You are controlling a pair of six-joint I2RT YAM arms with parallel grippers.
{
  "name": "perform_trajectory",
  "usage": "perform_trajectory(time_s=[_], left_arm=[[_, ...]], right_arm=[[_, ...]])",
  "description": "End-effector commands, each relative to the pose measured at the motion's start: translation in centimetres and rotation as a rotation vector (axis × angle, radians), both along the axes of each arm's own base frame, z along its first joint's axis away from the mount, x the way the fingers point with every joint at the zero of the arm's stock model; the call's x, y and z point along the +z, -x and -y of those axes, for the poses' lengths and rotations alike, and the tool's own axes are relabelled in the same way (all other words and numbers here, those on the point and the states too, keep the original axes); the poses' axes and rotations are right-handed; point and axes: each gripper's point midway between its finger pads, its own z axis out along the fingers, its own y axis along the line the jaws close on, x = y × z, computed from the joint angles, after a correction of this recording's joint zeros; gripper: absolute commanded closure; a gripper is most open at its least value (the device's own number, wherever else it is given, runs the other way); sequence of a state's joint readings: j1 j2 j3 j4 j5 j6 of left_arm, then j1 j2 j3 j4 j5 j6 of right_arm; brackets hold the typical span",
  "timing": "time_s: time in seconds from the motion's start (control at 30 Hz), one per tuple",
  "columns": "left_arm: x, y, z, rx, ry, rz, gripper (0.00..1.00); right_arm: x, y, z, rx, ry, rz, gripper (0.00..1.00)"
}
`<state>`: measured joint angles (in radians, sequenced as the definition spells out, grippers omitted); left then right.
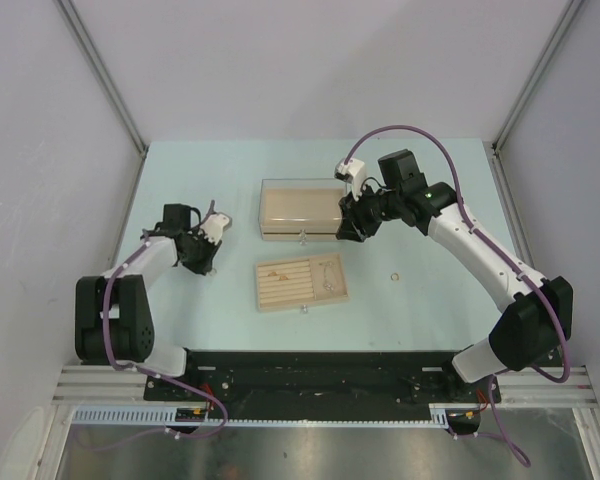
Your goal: Organize the mixed jewelry
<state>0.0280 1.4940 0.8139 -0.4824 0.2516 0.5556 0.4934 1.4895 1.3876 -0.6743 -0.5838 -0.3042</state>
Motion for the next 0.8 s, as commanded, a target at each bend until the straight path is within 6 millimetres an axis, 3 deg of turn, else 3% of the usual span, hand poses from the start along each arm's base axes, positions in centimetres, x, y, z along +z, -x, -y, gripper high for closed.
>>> perform_trajectory(time_s=[0.0, 0.17, 0.37, 0.57, 0.77], left_arm=[[5.3, -1.9, 2.7, -0.066, 0.093, 0.137, 1.00], [8.9, -2.5, 5.9, -0.123, 0.154, 0.221, 1.00], [15.3, -3.2, 10.8, -0.162, 0.317, 0.355, 1.00], [19.4, -2.9, 15.0, -0.197, 0.451, 0.416, 1.00], [22.2, -2.8, 18.2, -0.196, 0.548, 0.477, 1.00]], right_arm=[[0.9, -0.4, -0.7, 0.007, -0.042, 0.018, 0.57], [1.9, -0.7, -1.8, 0.033, -0.079, -0.018, 0.55], [3.5, -1.1, -4.0, 0.064, -0.166, -0.115, 0.44], [5.9, -2.2, -6.4, 0.093, -0.270, -0.172, 0.44], [5.5, -3.0, -9.1, 0.115, -0.322, -0.246, 0.46]])
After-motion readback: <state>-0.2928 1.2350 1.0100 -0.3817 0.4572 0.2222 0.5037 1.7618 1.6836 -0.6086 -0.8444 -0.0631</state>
